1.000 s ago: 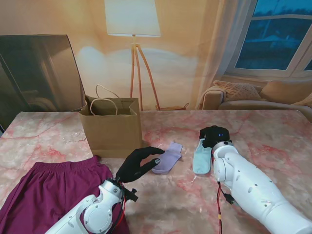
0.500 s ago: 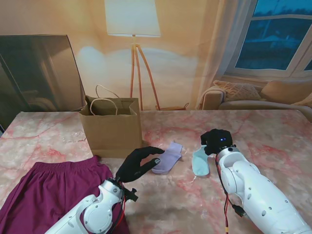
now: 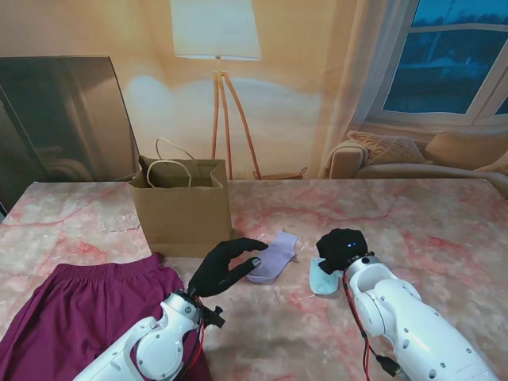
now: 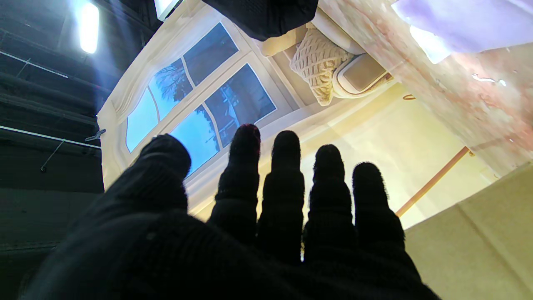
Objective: Fold the socks and the shorts into the kraft paper bag
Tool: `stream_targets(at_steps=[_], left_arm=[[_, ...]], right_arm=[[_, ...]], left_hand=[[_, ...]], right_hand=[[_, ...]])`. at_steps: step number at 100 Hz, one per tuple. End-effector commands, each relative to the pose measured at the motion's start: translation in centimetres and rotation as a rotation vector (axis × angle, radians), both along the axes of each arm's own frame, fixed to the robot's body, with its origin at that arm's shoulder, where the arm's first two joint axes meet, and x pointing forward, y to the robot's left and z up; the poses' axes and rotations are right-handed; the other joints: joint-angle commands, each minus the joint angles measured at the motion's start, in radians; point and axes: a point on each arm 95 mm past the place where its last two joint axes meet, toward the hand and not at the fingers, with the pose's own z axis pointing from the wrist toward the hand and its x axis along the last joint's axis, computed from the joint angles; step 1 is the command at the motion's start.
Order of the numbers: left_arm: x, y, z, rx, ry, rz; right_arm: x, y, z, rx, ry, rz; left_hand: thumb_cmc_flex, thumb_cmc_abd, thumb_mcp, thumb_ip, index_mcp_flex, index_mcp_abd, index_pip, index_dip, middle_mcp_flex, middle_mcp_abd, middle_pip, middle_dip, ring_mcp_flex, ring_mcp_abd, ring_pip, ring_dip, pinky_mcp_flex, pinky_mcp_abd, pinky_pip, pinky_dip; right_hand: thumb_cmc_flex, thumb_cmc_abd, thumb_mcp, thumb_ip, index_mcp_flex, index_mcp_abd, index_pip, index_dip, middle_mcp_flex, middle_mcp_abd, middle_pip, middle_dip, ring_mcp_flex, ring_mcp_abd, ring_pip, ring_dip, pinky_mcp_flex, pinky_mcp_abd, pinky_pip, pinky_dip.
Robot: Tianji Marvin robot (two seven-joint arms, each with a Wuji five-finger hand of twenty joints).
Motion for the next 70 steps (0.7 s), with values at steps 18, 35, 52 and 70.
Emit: stream_targets(at_steps=[18, 35, 52, 70], left_arm=[[-0.3, -0.2, 0.2, -0.01, -0.002, -0.003], [-0.3, -0.2, 0.2, -0.008, -0.002, -0.003], [-0.3, -0.2, 0.3, 0.001, -0.006, -0.002], [-0.4, -0.2, 0.3, 0.002, -0.009, 0.0]], right_arm=[[-1.9, 0.8, -2.0, -0.034, 0.059, 0.05], [-2.7, 0.7, -1.5, 0.0, 0.11, 0.063], [-3.3, 0.4, -0.2, 0.029, 0.108, 0.065], [-3.8, 0.0, 0.6, 0.096, 0.083, 0.035]], left_hand=[[0.004, 0.013, 0.009, 0.034, 0.025, -0.014, 0.012, 0.012, -0.019, 0.024, -0.002, 0.008, -0.001, -0.004, 0.012, 0.003, -0.014, 0.0, 0.0, 0.006], [0.004, 0.013, 0.008, 0.035, 0.026, -0.013, 0.011, 0.012, -0.02, 0.024, -0.003, 0.008, -0.003, -0.003, 0.01, 0.002, -0.015, 0.003, -0.002, 0.005], [0.003, 0.013, 0.008, 0.035, 0.024, -0.014, 0.01, 0.012, -0.02, 0.023, -0.003, 0.008, -0.002, -0.004, 0.01, 0.002, -0.014, 0.002, -0.003, 0.005], [0.003, 0.011, 0.009, 0.035, 0.025, -0.014, 0.01, 0.013, -0.019, 0.025, -0.003, 0.008, -0.002, -0.001, 0.01, 0.003, -0.015, 0.004, -0.005, 0.004]], right_hand=[[-0.071, 0.032, -0.034, -0.052, -0.004, 0.003, -0.029, 0.027, 0.004, 0.011, -0.053, -0.033, 0.025, 0.032, -0.086, -0.03, -0.028, -0.033, 0.086, -0.013], [-0.262, 0.181, -0.094, 0.147, -0.075, 0.091, -0.335, 0.245, -0.125, 0.02, -0.139, -0.091, -0.043, 0.023, -0.238, -0.007, -0.14, -0.053, 0.027, 0.031], [-0.306, 0.238, -0.167, 0.156, -0.174, 0.095, -0.389, 0.252, -0.218, 0.014, -0.177, -0.115, -0.123, 0.014, -0.274, -0.005, -0.2, -0.065, -0.003, 0.049], [-0.243, 0.33, -0.257, 0.195, -0.236, 0.088, -0.409, 0.261, -0.321, 0.016, -0.255, -0.169, -0.239, 0.015, -0.407, -0.031, -0.302, -0.05, -0.1, 0.079]])
